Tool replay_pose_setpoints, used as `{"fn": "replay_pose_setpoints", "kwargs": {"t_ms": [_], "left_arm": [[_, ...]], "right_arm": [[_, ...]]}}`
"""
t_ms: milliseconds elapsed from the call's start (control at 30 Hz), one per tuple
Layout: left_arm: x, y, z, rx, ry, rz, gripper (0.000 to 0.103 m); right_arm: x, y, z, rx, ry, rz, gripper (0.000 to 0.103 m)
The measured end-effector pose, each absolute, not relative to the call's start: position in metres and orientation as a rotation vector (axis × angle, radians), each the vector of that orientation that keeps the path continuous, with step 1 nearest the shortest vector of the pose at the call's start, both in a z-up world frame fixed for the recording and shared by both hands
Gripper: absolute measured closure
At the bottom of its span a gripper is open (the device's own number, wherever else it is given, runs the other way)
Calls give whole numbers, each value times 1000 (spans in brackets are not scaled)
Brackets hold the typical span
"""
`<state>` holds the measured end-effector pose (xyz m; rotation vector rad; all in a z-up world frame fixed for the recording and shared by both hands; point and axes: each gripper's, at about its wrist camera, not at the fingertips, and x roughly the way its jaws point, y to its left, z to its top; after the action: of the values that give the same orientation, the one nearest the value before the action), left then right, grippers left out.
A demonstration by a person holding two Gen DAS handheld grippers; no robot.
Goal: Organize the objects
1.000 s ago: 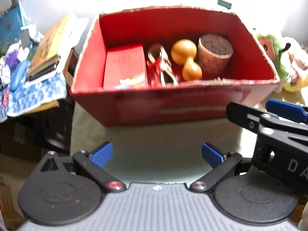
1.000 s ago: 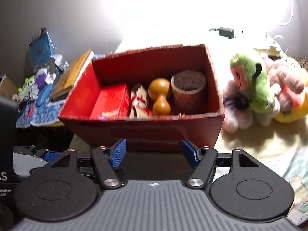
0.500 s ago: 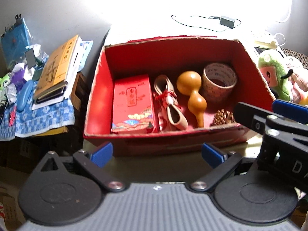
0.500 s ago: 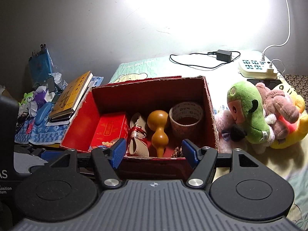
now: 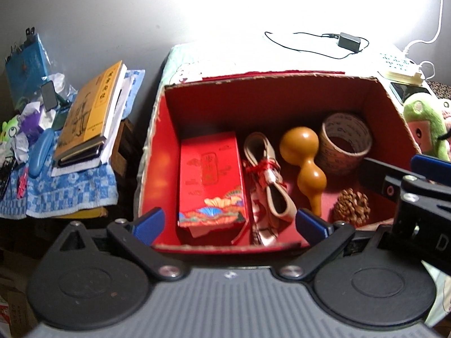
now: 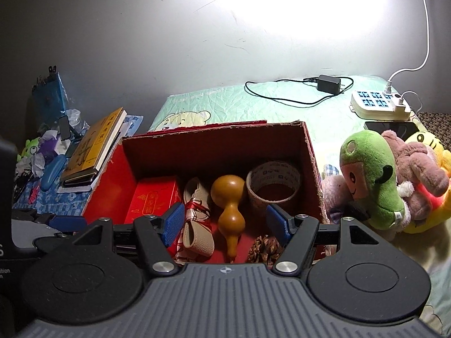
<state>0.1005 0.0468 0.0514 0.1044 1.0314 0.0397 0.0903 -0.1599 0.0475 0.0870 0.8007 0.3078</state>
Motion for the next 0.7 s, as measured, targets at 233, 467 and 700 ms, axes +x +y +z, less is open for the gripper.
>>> {"fn": "replay_pose_setpoints", "kwargs": {"t_ms": [233,467,700], "left_arm": [[116,51,43,97,1019,35,4],[126,50,34,110,1027,39,4],[132,49,28,112,1031,37,5]], "right_arm": [[110,-159,35,94,833,278,36],[121,-158,25,94,851,266,36],[126,-160,19,102,860,258,36]]}}
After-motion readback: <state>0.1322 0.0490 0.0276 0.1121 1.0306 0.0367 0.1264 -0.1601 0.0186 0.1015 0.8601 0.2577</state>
